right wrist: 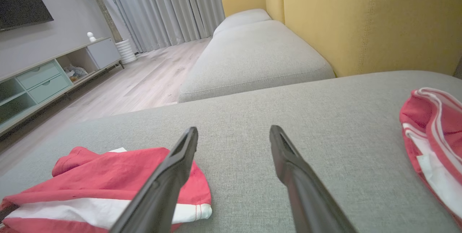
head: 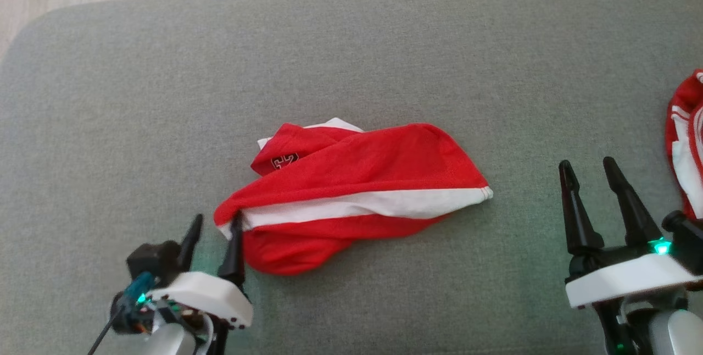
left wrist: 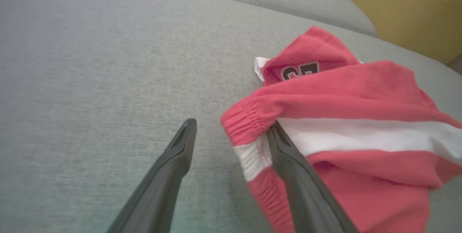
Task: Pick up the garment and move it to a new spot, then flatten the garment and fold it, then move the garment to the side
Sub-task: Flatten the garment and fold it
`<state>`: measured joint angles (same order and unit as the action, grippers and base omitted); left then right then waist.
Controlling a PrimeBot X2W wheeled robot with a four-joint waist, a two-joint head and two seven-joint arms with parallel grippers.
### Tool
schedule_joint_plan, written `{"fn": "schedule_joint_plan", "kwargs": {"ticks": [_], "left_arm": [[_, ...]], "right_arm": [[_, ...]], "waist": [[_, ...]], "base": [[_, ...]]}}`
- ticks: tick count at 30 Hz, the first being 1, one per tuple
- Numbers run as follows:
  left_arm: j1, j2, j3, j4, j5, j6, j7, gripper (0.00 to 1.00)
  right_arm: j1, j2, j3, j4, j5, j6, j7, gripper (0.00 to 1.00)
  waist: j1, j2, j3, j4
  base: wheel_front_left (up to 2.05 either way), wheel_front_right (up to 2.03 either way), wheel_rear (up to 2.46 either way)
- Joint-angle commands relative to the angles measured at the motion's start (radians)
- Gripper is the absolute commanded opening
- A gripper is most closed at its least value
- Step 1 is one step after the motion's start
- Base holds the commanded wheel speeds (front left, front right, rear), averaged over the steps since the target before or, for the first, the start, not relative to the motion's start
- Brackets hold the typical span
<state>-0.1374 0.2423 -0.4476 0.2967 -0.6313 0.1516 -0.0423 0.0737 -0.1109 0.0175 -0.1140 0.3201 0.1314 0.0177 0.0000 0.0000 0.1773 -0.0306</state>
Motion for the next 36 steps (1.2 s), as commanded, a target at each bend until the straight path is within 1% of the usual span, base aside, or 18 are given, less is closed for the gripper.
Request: {"fn": "schedule_joint_plan", "kwargs": {"ticks": [1, 4, 8, 15, 19, 23, 27, 32, 34, 35, 36], "left_arm": [[-0.016, 0.019, 0.053, -0.021, 0.017, 0.017, -0.038, 1.0], [0.0, 0.03, 0.071, -0.033, 0.045, 0.053, -0.1, 1.0], [0.014, 0.053, 0.095, -0.071, 0.112, 0.118, -0.179, 1.0], [0.022, 0.088, 0.098, -0.189, 0.221, 0.167, -0.212, 1.0], [0.034, 0.11, 0.097, -0.238, 0.245, 0.179, -0.208, 1.0], [0.054, 0.133, 0.091, -0.277, 0.242, 0.183, -0.155, 1.0], [0.067, 0.141, 0.088, -0.302, 0.227, 0.182, -0.118, 1.0], [0.076, 0.144, 0.081, -0.32, 0.226, 0.189, -0.1, 1.0], [0.074, 0.151, 0.077, -0.318, 0.224, 0.183, -0.09, 1.0], [0.065, 0.155, 0.066, -0.312, 0.215, 0.166, -0.066, 1.0], [0.065, 0.155, 0.066, -0.312, 0.215, 0.166, -0.066, 1.0]], "right_arm": [[-0.027, -0.024, 0.014, -0.045, -0.012, -0.001, -0.003, 1.0], [-0.03, -0.031, 0.012, -0.059, -0.023, -0.001, 0.005, 1.0], [-0.029, -0.036, 0.012, -0.087, -0.033, -0.001, 0.02, 1.0], [-0.014, -0.04, 0.013, -0.135, -0.058, -0.001, 0.052, 1.0], [-0.006, -0.039, 0.015, -0.153, -0.065, -0.001, 0.064, 1.0], [0.006, -0.035, 0.016, -0.165, -0.069, -0.001, 0.074, 1.0], [0.011, -0.03, 0.016, -0.168, -0.069, -0.001, 0.079, 1.0], [0.016, -0.027, 0.019, -0.168, -0.068, -0.001, 0.081, 1.0], [0.016, -0.027, 0.02, -0.169, -0.066, -0.001, 0.082, 1.0], [0.016, -0.027, 0.019, -0.169, -0.066, -0.001, 0.085, 1.0], [0.016, -0.027, 0.019, -0.169, -0.066, -0.001, 0.085, 1.0]], "waist": [[0.0, 0.0, -0.004, 0.004], [0.0, 0.0, -0.011, 0.011], [0.0, 0.0, -0.025, 0.02], [0.0, 0.0, -0.044, 0.023], [0.0, 0.0, -0.049, 0.021], [0.0, 0.0, -0.053, 0.02], [0.0, 0.0, -0.054, 0.02], [0.0, 0.0, -0.056, 0.021], [0.0, 0.0, -0.054, 0.021], [0.0, 0.0, -0.049, 0.023], [0.0, 0.0, -0.049, 0.023]], "base": [[0.0, 0.0, 0.0], [0.0, 0.0, 0.0], [0.0, 0.0, 0.0], [0.0, 0.0, 0.0], [0.0, 0.0, 0.0], [0.0, 0.0, 0.0], [0.0, 0.0, 0.0], [0.0, 0.0, 0.0], [0.0, 0.0, 0.0], [0.0, 0.0, 0.0], [0.0, 0.0, 0.0]]}}
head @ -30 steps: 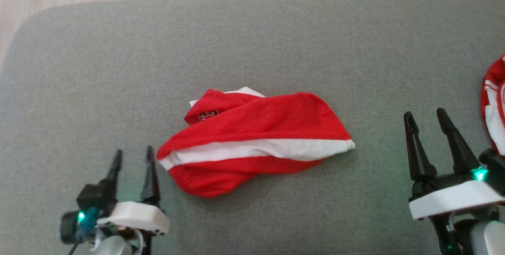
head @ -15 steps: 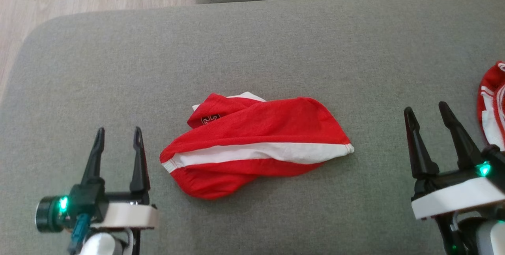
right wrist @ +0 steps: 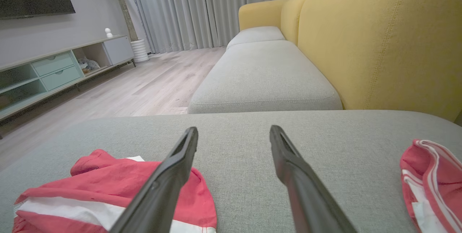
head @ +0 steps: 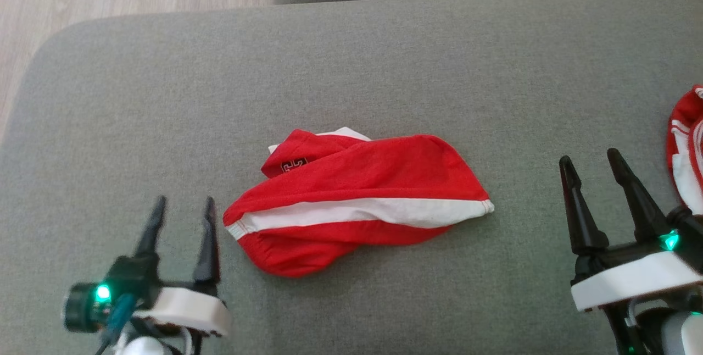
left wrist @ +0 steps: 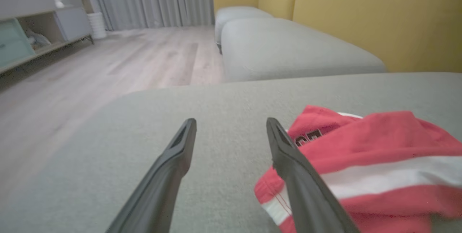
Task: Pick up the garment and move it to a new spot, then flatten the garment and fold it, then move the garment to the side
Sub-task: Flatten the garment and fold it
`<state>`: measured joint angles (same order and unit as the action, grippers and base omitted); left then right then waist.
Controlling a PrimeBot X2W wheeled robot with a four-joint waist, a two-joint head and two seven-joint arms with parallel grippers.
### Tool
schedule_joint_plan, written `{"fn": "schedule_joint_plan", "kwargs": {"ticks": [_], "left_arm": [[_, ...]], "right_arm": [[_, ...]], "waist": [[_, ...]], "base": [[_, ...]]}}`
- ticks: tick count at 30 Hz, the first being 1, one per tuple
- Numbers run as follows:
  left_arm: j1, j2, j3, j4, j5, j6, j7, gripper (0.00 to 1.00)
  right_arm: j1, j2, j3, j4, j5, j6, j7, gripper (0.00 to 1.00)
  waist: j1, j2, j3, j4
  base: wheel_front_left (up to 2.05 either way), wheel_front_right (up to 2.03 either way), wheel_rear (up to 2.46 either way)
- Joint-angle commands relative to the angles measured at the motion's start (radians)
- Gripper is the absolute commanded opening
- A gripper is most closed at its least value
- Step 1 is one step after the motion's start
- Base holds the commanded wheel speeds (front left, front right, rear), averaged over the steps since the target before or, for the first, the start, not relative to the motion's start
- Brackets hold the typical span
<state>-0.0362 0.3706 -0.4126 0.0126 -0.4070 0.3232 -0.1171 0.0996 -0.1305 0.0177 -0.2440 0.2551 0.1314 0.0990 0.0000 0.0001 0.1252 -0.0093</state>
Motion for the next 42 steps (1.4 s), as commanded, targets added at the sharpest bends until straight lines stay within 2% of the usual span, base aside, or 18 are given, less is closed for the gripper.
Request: {"fn": "schedule_joint_plan", "kwargs": {"ticks": [1, 2, 5, 8, 12, 18, 19, 21, 26, 35, 42], "left_arm": [[-0.041, 0.026, 0.021, -0.022, -0.018, -0.017, 0.031, 1.0], [-0.051, 0.019, -0.001, -0.002, -0.046, -0.042, 0.093, 1.0], [-0.064, 0.006, -0.03, 0.036, -0.103, -0.089, 0.179, 1.0], [-0.079, -0.017, -0.045, 0.077, -0.153, -0.125, 0.23, 1.0], [-0.117, -0.04, -0.049, 0.145, -0.194, -0.172, 0.237, 1.0], [-0.16, -0.058, -0.056, 0.204, -0.214, -0.204, 0.239, 1.0], [-0.165, -0.058, -0.057, 0.209, -0.216, -0.209, 0.239, 0.91], [-0.175, -0.055, -0.057, 0.216, -0.211, -0.213, 0.228, 0.0], [-0.181, -0.052, -0.056, 0.224, -0.203, -0.206, 0.215, 0.0], [-0.204, -0.061, -0.076, 0.205, -0.182, -0.197, 0.206, 0.0], [-0.222, -0.076, -0.091, 0.203, -0.173, -0.199, 0.19, 0.0]], "right_arm": [[-0.01, -0.007, 0.019, -0.038, 0.0, -0.001, 0.004, 1.0], [-0.011, -0.007, 0.023, -0.034, 0.003, -0.001, 0.006, 1.0], [-0.016, -0.007, 0.032, -0.03, 0.007, -0.001, 0.005, 1.0], [-0.022, -0.006, 0.037, -0.021, 0.014, -0.001, 0.003, 1.0], [-0.032, -0.006, 0.044, -0.008, 0.022, -0.001, -0.002, 1.0], [-0.044, -0.008, 0.042, 0.018, 0.033, -0.001, -0.009, 1.0], [-0.045, -0.009, 0.042, 0.024, 0.035, -0.001, -0.01, 1.0], [-0.047, -0.013, 0.04, 0.044, 0.036, -0.001, -0.005, 1.0], [-0.056, -0.039, 0.066, 0.125, 0.037, -0.001, 0.025, 1.0], [-0.196, -0.105, 0.255, 0.387, 0.114, -0.001, 0.041, 1.0], [-0.272, -0.128, 0.363, 0.553, 0.194, -0.001, 0.116, 1.0]], "waist": [[0.0, -0.0001, 0.005, 0.002], [0.0, -0.0001, 0.01, 0.003], [0.0, -0.0001, 0.022, -0.001], [0.0, -0.0001, 0.034, -0.006], [0.0, -0.0001, 0.052, -0.016], [0.0, -0.0001, 0.065, -0.03], [0.0, -0.0001, 0.066, -0.032], [0.0, -0.0001, 0.068, -0.034], [0.0, -0.0001, 0.068, -0.036], [0.0, -0.0001, 0.083, 0.004], [0.0, -0.0001, 0.093, 0.033]], "base": [[0.0, 0.0, 0.0], [0.0, 0.0, 0.0], [0.0, 0.0, 0.0], [0.0, 0.0, 0.0], [0.0, 0.0, 0.0], [0.0, 0.0, 0.0], [0.0, 0.0, 0.0], [0.0, 0.0, 0.0], [0.0, 0.0, 0.0], [0.0, 0.0, 0.0], [0.0, 0.0, 0.0]]}}
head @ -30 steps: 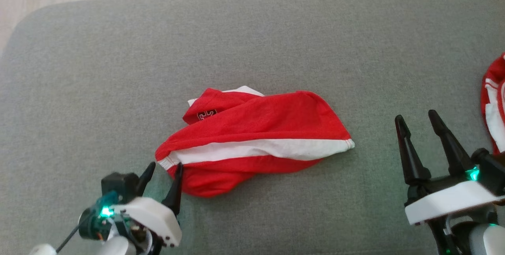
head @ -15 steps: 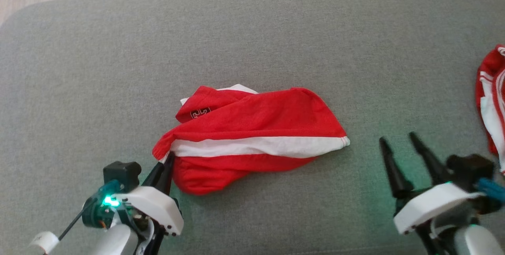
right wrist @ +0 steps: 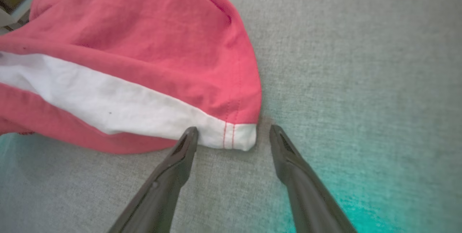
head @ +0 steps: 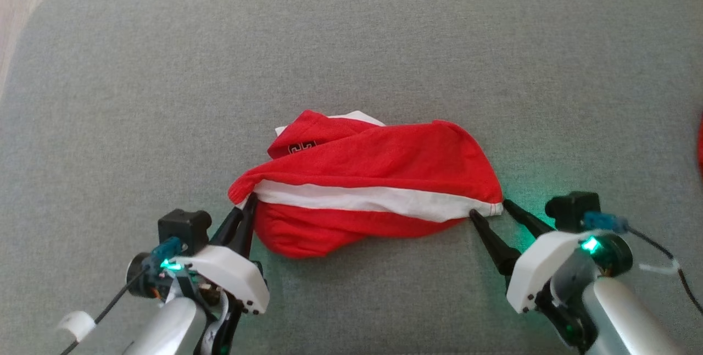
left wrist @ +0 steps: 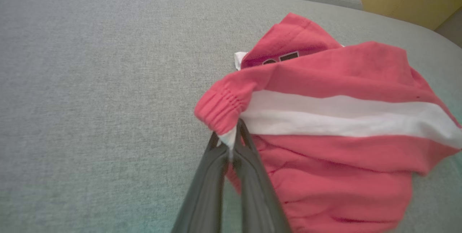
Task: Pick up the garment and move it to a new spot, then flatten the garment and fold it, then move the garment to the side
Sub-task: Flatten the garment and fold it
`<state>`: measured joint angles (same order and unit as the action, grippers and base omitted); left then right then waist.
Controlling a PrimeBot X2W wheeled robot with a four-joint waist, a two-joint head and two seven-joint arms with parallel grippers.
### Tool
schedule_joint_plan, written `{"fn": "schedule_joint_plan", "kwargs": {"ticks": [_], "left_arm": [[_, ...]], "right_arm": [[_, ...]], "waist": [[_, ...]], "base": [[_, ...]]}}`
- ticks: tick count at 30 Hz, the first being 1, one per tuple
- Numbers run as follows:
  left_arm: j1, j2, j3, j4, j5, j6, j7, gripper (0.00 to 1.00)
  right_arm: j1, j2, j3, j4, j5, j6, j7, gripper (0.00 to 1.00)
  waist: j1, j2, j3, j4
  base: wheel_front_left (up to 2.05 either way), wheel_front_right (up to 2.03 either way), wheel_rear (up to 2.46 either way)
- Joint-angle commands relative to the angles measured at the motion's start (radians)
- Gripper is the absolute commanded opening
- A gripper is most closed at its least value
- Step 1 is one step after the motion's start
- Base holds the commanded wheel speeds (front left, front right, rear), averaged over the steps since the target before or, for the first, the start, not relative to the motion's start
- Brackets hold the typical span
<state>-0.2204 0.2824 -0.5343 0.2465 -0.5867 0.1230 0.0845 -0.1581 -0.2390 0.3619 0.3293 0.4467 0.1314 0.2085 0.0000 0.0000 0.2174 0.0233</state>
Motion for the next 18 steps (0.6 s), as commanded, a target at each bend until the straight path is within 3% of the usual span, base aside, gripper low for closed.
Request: {"fn": "schedule_joint_plan", "kwargs": {"ticks": [1, 2, 4, 10, 18], "left_arm": [[-0.038, 0.011, 0.03, -0.031, 0.007, 0.001, -0.015, 0.0], [-0.038, 0.011, 0.03, -0.031, 0.008, 0.002, -0.019, 0.0], [-0.038, 0.01, 0.029, -0.032, 0.009, 0.003, -0.025, 0.0], [-0.034, 0.03, 0.035, -0.082, 0.028, 0.019, -0.051, 0.0], [-0.065, 0.109, 0.04, -0.355, 0.114, 0.058, -0.038, 0.0]], "right_arm": [[-0.02, -0.024, 0.035, 0.0, 0.009, -0.001, 0.028, 1.0], [-0.026, -0.025, 0.046, 0.012, 0.02, -0.001, 0.041, 0.95], [-0.032, -0.033, 0.073, 0.037, 0.034, -0.001, 0.084, 0.0], [-0.041, -0.065, 0.062, -0.031, 0.063, -0.001, 0.074, 0.0], [-0.022, -0.11, -0.15, -0.348, -0.023, -0.001, 0.002, 0.0]], "waist": [[0.0, 0.0, 0.001, 0.002], [0.0, 0.0, 0.002, 0.002], [0.0, 0.0, 0.004, 0.003], [0.0, 0.0, -0.004, -0.001], [0.0, 0.0, -0.055, -0.017]], "base": [[0.0, 0.0, 0.0], [0.0, 0.0, 0.0], [0.0, 0.0, 0.0], [0.0, 0.0, 0.0], [0.0, 0.0, 0.0]]}}
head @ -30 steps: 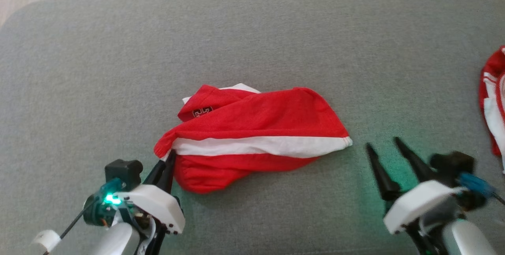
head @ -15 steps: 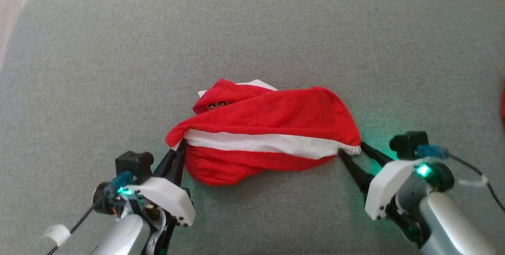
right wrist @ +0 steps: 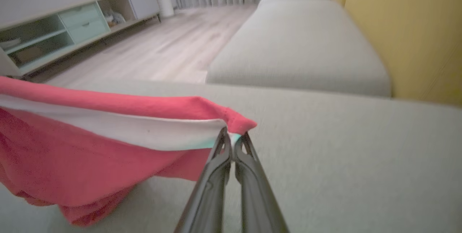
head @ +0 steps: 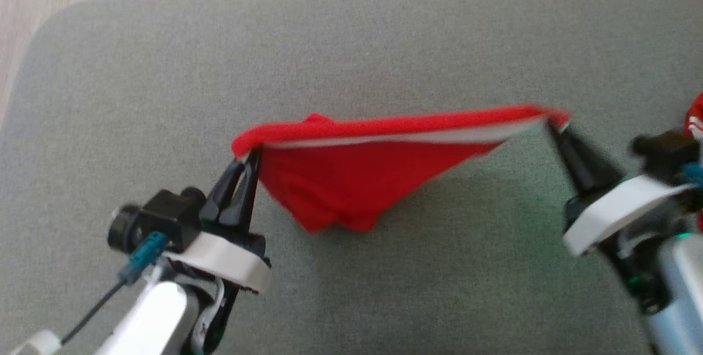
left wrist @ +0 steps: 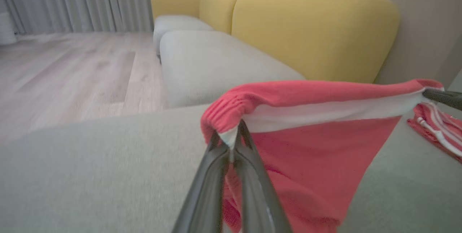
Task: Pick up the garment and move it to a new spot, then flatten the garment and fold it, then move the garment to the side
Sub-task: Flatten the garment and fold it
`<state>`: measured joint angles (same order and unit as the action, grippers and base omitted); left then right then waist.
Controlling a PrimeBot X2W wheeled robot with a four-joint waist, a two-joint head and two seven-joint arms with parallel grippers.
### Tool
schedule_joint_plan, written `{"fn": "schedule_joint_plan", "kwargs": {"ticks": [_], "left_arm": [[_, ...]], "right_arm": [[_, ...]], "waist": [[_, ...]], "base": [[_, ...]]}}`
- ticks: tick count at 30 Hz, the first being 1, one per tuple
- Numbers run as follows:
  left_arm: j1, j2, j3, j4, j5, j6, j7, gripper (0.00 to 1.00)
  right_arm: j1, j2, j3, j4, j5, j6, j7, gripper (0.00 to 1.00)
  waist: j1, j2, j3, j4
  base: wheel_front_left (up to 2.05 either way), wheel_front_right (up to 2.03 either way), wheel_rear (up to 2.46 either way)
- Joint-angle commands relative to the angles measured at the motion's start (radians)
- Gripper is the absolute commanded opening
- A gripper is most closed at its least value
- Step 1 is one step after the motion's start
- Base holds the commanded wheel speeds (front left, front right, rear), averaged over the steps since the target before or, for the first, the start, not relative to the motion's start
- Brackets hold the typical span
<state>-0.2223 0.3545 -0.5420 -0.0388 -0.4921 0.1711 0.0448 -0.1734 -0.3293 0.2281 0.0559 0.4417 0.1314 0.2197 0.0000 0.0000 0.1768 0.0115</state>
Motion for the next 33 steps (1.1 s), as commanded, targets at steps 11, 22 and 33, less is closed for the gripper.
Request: {"fn": "schedule_joint_plan", "kwargs": {"ticks": [11, 22, 33], "left_arm": [[-0.263, 0.142, 0.09, -0.448, 0.149, 0.016, 0.099, 0.0], [-0.404, 0.09, 0.073, -0.404, 0.079, -0.024, 0.178, 0.0], [-0.809, -0.148, 0.158, 0.353, -0.061, -0.139, -0.102, 0.0]], "right_arm": [[-0.027, -0.024, -0.27, -0.562, -0.162, -0.001, 0.128, 0.0], [-0.188, 0.008, -0.333, -0.61, -0.1, -0.001, 0.254, 0.0], [-0.745, 0.05, -0.191, -0.012, -0.023, -0.001, 0.141, 0.0]], "waist": [[0.0, 0.0, -0.068, -0.019], [0.0, 0.0, -0.044, -0.041], [0.0, 0.0, 0.004, -0.037]], "base": [[0.0, 0.0, 0.0], [0.0, 0.0, 0.0], [0.0, 0.0, 0.0]]}}
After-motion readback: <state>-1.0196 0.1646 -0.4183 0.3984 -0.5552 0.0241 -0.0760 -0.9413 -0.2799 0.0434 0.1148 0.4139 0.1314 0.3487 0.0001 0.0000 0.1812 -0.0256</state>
